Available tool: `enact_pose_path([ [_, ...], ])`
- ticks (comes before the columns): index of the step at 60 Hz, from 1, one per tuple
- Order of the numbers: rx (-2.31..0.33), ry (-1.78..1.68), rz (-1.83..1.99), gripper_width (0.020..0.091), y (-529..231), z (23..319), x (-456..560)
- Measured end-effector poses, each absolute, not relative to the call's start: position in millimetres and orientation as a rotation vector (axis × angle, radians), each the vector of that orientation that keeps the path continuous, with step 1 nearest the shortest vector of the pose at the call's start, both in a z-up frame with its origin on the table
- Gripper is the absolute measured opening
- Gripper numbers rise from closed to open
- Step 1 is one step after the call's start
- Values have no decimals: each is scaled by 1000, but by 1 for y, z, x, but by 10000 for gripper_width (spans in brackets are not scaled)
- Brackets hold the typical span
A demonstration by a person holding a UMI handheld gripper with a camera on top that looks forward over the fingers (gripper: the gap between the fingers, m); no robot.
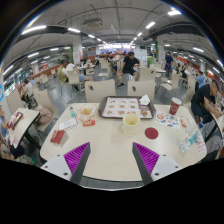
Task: Pour water
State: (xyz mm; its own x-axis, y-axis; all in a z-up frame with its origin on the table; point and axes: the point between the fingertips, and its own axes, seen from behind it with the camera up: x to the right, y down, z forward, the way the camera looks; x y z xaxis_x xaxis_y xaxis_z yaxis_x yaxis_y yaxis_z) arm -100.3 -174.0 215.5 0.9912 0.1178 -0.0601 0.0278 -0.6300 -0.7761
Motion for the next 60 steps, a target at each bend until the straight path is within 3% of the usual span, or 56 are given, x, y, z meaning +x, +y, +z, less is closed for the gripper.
enact_pose_path([
  [17,-2259,-57,91,855,-169,183,13],
  [36,-2310,30,28,859,-189,109,192],
  [44,-2262,74,-29,854,-170,87,263],
  [60,-2141,59,-70,853,-91,72,327],
])
